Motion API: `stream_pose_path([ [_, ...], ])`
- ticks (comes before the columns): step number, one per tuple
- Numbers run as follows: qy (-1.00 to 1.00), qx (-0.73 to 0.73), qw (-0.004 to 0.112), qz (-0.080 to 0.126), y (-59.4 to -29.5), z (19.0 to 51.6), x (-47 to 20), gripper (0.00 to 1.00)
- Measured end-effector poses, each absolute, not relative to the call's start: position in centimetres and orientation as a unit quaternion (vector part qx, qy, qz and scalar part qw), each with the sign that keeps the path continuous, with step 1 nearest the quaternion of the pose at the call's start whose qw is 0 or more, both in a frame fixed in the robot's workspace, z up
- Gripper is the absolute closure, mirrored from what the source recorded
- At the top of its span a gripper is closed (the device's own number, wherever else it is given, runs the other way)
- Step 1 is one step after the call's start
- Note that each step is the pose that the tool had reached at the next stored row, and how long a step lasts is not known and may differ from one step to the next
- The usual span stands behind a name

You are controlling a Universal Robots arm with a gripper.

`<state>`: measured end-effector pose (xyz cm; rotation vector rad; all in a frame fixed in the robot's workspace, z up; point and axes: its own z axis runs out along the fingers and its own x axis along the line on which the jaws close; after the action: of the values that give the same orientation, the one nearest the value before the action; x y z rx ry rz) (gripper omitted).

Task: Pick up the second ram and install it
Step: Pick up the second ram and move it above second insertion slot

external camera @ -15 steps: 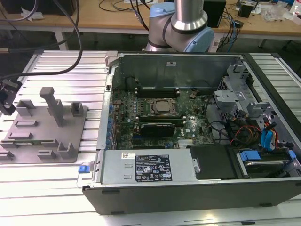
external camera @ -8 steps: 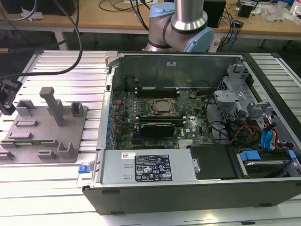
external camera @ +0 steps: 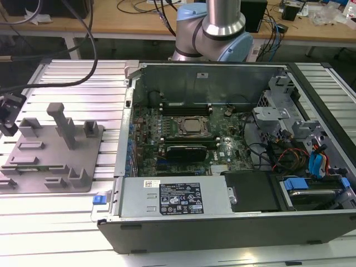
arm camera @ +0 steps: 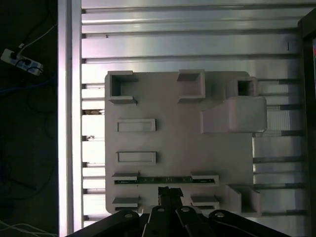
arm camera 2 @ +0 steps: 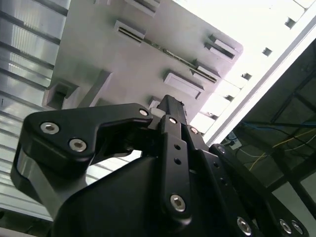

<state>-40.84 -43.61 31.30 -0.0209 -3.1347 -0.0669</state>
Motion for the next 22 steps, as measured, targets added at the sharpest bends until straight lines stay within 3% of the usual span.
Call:
stream_pose_path([
  [22, -0.961, 0.275, 0.009, -0.02, -43.62, 31.2, -40.84, 0.92],
])
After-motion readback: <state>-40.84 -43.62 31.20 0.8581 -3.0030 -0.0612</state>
